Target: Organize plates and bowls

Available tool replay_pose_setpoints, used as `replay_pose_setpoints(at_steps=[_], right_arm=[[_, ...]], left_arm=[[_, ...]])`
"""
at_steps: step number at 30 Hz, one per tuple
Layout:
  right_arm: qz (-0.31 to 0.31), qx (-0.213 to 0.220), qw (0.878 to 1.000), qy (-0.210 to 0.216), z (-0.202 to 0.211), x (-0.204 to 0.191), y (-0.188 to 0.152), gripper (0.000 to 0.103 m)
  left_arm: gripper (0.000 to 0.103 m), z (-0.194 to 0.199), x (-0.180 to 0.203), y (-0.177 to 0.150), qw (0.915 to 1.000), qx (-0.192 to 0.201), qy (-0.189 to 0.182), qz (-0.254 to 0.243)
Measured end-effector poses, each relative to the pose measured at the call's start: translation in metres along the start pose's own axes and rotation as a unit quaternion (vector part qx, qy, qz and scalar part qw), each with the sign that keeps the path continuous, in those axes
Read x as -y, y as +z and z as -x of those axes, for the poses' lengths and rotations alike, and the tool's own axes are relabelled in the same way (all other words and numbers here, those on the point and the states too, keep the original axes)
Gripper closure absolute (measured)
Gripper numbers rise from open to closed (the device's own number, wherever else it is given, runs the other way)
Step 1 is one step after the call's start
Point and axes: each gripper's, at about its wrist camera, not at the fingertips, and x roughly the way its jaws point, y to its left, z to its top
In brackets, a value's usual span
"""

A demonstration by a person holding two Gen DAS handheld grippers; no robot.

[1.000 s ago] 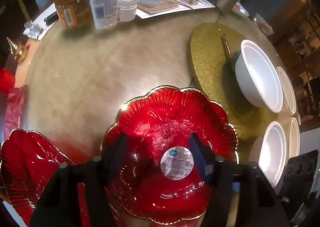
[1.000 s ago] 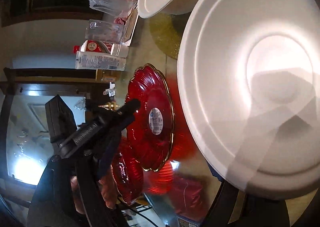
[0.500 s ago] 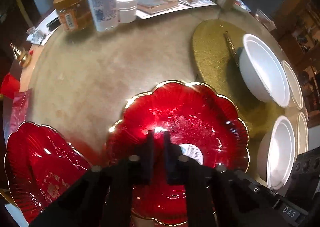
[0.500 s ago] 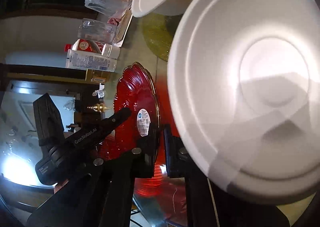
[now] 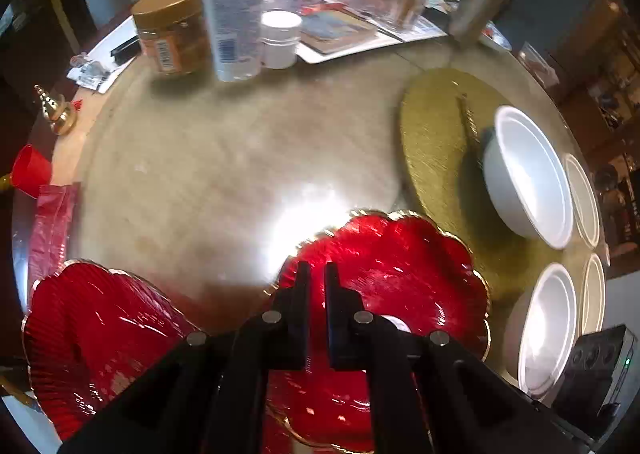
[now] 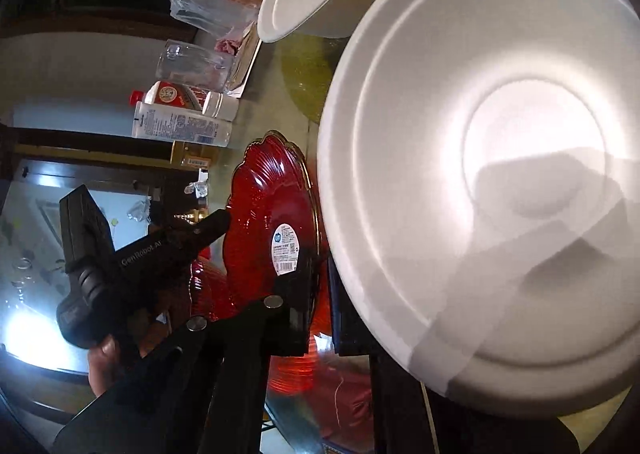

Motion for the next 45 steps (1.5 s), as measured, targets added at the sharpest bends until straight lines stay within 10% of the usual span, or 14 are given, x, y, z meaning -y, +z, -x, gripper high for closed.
replay_pose_setpoints(at_steps=[7,11,16,18,20,45], right_arm=[[-0.002,-0.005,1.000,0.007,-0.001,0.003,0.000,0.096],[0.002,-0.003,1.000,0.007,0.001,0.002,-0.002,0.096],[0.001,-0.007,1.000,0.007,0.000,0.001,-0.002,0.096],[-0.001,-0.005,1.000,0.008,0.002,0.002,-0.001,0.096],[-0.002,-0.003,1.000,0.012,0.003,0.002,-0.001,0.096],[0.009,0.023,1.000,-0.002,0.022,-0.002,-0.002,0.096]], left_arm=[[0.091,-0.004,0.000,0.008,0.9993,-0.024,-0.011,-0.024],[0.025,0.005,0.002,0.009,0.9996,0.000,0.001,-0.030],[0.031,0.012,0.003,0.010,0.9982,0.023,0.034,-0.044],[0.069,0.001,0.003,0.010,0.9970,0.005,0.057,-0.052],[0.082,-0.015,-0.001,0.009,0.9963,-0.026,0.066,-0.050],[0.095,0.002,0.005,-0.011,0.9977,-0.009,0.042,-0.053]])
